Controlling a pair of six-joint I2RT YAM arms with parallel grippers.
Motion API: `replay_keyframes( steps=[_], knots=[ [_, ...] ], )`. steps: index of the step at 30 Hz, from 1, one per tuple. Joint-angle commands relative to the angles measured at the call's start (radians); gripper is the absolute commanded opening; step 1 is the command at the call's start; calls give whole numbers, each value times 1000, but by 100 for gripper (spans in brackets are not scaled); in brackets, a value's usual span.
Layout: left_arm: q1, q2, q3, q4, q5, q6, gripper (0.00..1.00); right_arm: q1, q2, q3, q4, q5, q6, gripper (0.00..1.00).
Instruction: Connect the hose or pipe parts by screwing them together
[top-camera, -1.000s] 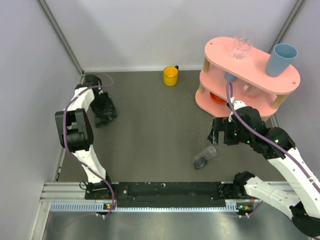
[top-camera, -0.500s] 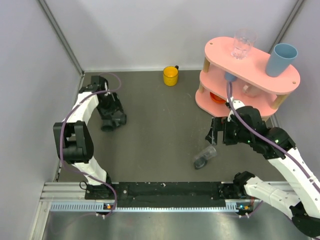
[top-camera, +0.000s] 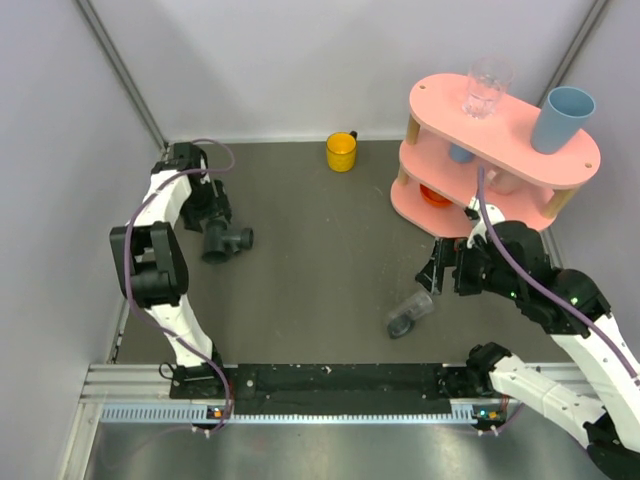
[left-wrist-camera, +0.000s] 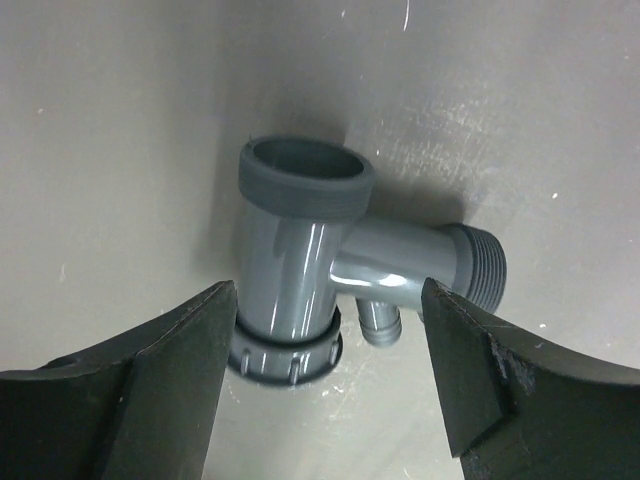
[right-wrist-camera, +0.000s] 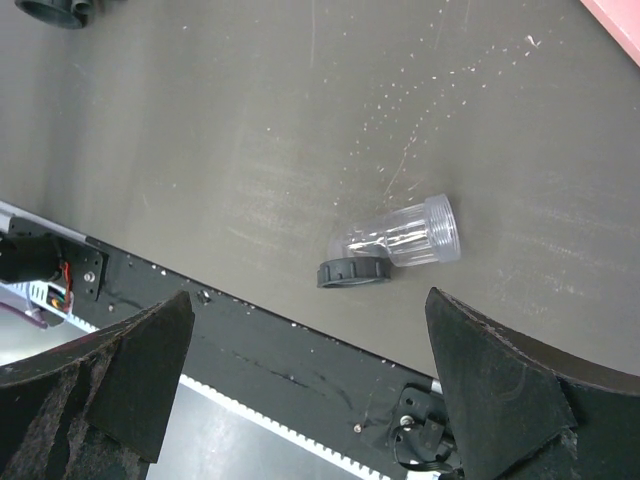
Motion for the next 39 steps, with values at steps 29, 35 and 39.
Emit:
replay_keyframes(
  steps=[29, 35, 39],
  knots=[
    [-95, -60, -202, 97, 210, -146, 27, 9, 107, -65, 332, -174, 70, 96],
    [-244, -184, -357, 197, 318, -285, 24, 9, 205, -191, 592, -291, 165, 91],
    [-337, -243, -432, 265, 373, -370, 23, 13, 302, -275, 737, -346, 210, 84]
  ],
)
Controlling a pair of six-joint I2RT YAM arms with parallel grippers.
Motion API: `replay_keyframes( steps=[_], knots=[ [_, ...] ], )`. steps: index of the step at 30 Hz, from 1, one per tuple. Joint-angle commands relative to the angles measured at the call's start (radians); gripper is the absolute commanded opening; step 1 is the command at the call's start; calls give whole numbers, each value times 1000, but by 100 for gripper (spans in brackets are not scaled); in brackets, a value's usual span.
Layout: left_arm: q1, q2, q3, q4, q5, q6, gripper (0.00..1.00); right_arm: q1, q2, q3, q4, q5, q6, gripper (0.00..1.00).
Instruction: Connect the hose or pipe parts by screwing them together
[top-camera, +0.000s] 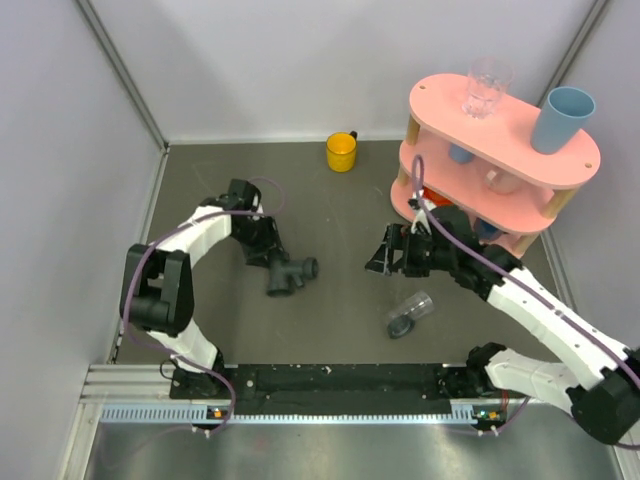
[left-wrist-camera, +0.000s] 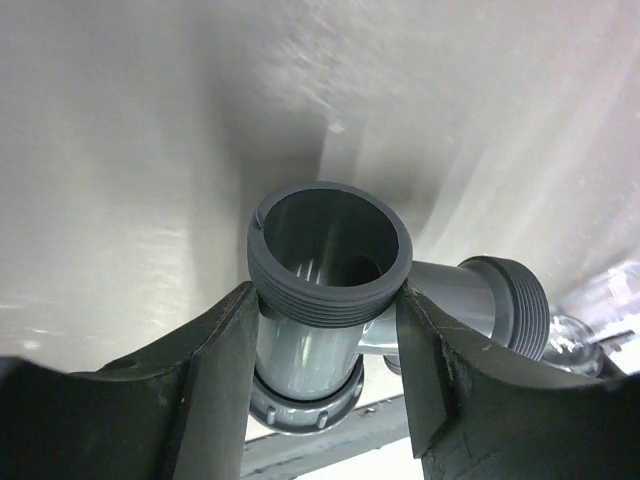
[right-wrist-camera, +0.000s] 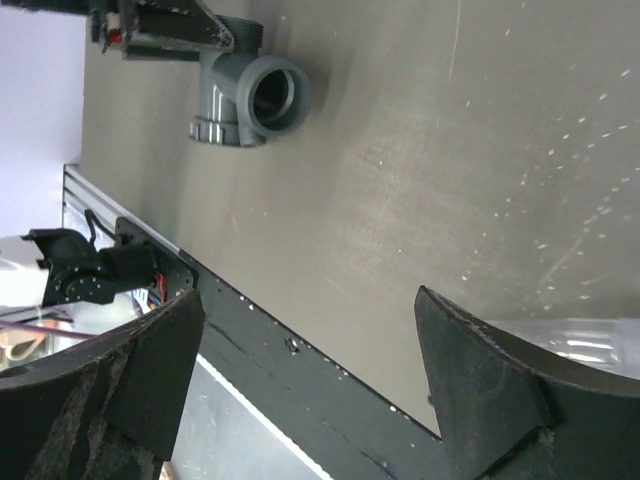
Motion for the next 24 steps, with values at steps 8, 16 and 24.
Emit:
replay_keyframes(
  steps=[8, 16, 24],
  knots=[
    [-82, -172, -159, 181, 183, -211, 23, 100, 258, -20, 363, -92, 129, 76],
    [-86, -140, -187, 205, 217, -186, 23, 143, 418, 22, 455, -92, 82, 76],
    [-89, -114, -179, 215, 243, -163, 24, 143, 576, 106, 472, -108, 31, 73]
  ],
)
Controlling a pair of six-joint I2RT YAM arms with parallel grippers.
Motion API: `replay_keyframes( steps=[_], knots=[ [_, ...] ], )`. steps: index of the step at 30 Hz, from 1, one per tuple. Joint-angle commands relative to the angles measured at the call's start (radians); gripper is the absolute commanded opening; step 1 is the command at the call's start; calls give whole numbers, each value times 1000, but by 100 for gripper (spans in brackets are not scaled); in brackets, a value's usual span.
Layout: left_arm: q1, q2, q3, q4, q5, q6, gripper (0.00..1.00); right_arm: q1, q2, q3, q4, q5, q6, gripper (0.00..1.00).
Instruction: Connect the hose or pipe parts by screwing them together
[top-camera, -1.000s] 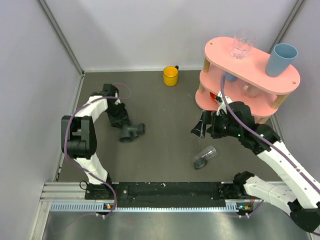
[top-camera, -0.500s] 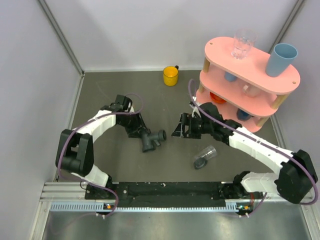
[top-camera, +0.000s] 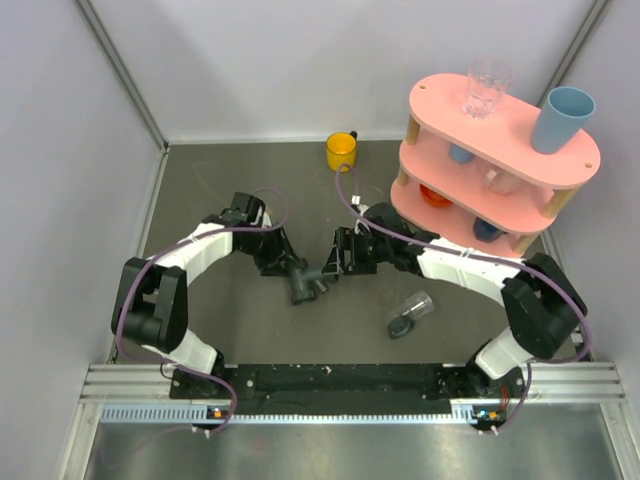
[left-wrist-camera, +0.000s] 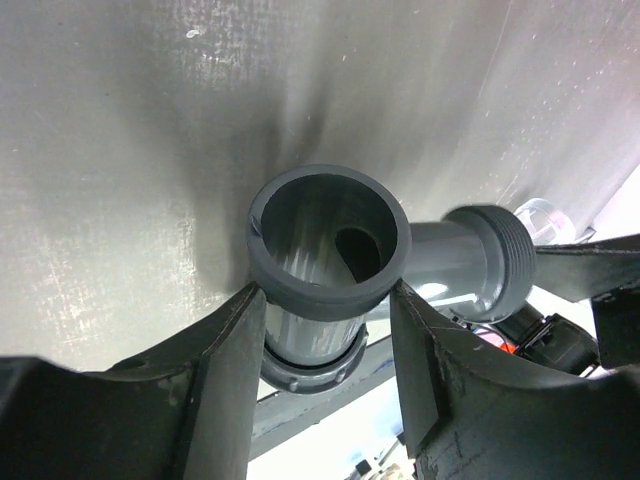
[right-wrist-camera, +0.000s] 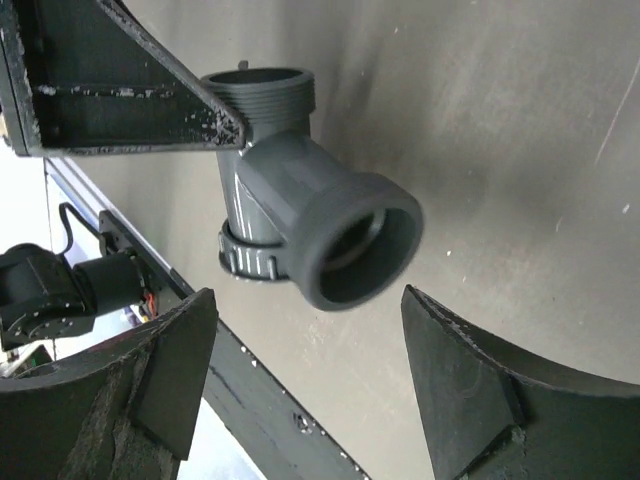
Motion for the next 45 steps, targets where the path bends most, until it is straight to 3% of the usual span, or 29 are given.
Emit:
replay_keyframes(
  steps=[1, 8, 12, 19, 25, 32, 39, 43, 45],
  knots=[
    [-5, 15, 7, 51, 42, 15, 24, 14, 76, 91, 59, -26, -33, 73],
    [-11, 1, -15, 82, 51, -8, 25, 23, 131, 134, 62, -57, 9, 47],
    [-11, -13, -36, 85, 38, -20, 27, 22, 108, 133, -13, 16, -5, 58],
    [-11, -19, -29, 63, 24, -11, 30, -13, 94, 114, -32, -34, -115, 75],
    [-11, -30, 11, -10, -27, 26, 34, -33, 130, 128, -36, -56, -164, 78],
    [-13, -45, 45, -72, -73, 61, 37, -43, 177, 116, 14, -123, -163, 79],
    [-13, -34, 5, -53, -59, 58, 38, -43, 205, 65, 204, -226, -111, 77],
    [-13, -31, -9, -49, -62, 61, 39, -43, 232, 52, 292, -303, -80, 57],
    [-13, -25, -18, -41, -54, 61, 39, -43, 245, 41, 344, -333, -53, 57]
  ],
)
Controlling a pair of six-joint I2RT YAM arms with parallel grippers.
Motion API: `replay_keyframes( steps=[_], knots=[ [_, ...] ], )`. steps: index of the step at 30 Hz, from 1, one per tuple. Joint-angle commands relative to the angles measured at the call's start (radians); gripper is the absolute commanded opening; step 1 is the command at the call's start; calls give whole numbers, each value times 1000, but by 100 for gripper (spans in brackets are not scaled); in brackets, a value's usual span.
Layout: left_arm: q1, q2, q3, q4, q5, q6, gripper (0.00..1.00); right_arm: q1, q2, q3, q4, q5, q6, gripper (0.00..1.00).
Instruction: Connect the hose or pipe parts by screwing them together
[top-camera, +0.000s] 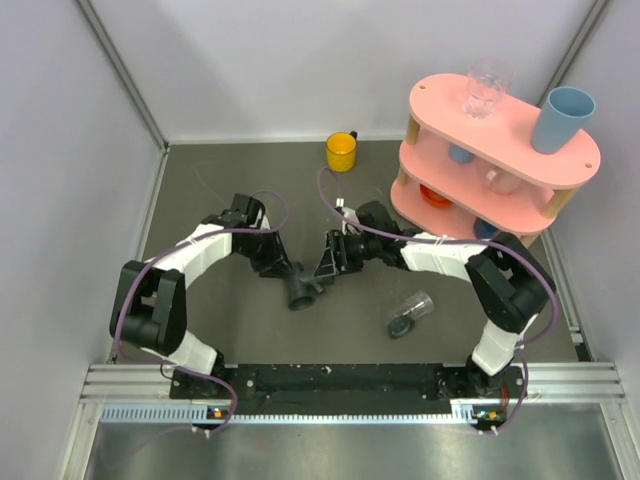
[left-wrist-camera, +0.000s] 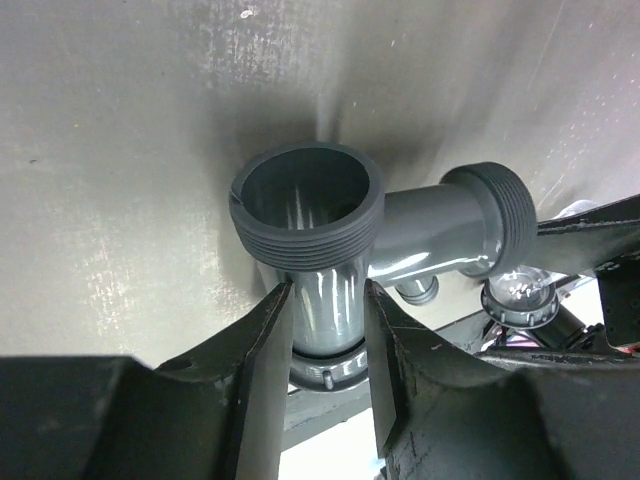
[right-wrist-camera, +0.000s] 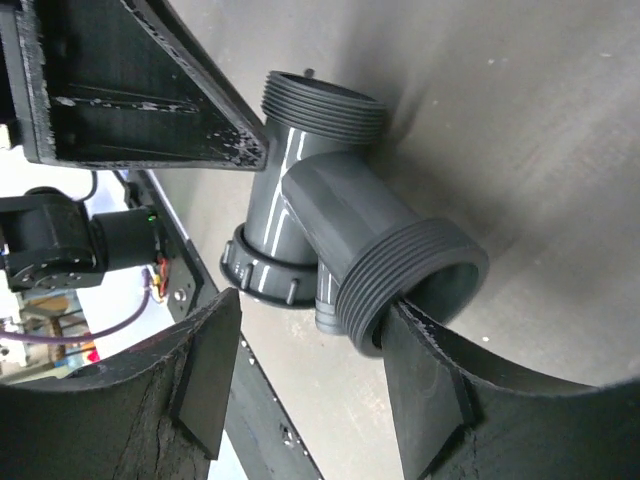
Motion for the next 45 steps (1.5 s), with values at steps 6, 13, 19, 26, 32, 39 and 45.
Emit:
replay_keyframes(
  steps=[6, 13, 19, 26, 32, 39, 45],
  knots=[
    [-6, -26, -50, 29, 26, 1, 39, -7, 33, -35, 221, -91, 90, 38],
    [0, -99, 62, -57, 52, 24, 73, -10, -72, 55, -61, -28, -27, 0],
    [11, -202, 145, -17, 250, 23, 90, -30, -303, 78, -208, -10, -94, 0],
    [15, -339, 94, 285, 437, -177, 91, -93, -527, 17, -87, -76, -16, 0],
    [14, -394, 10, 646, 558, -431, 88, -91, -642, -8, 86, -65, 79, 0],
    [12, -429, -73, 923, 597, -636, 83, -91, -660, -28, 218, -80, 165, 0],
    [3, -428, -205, 1365, 580, -966, 73, -91, -646, -47, 304, -106, 221, 0]
  ],
)
